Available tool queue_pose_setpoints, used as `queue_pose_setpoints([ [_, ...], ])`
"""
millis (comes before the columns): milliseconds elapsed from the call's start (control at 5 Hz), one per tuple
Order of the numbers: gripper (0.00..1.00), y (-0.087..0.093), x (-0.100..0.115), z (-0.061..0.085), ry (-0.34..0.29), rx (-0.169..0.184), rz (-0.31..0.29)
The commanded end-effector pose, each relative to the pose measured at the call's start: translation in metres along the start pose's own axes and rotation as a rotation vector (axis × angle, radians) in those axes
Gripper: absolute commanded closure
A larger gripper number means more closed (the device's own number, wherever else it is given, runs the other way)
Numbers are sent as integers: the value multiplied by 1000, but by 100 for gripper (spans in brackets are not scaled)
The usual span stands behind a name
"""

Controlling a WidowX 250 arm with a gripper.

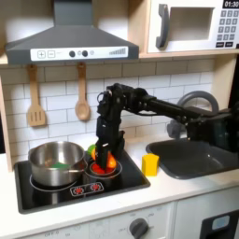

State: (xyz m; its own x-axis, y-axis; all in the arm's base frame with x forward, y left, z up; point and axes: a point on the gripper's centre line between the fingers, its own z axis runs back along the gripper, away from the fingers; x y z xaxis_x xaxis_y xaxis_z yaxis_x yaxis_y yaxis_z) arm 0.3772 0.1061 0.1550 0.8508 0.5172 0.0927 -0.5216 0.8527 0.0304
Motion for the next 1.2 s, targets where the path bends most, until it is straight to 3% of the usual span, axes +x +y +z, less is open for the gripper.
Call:
queue_pose_setpoints([
  [0,0,-1,16,0,-9,2,16],
  [600,0,-4,25,-6,14,12,15],
  [800,100,-5,24,-8,20,10,7],
  [1000,100,-5,23,-7,18,9,1],
])
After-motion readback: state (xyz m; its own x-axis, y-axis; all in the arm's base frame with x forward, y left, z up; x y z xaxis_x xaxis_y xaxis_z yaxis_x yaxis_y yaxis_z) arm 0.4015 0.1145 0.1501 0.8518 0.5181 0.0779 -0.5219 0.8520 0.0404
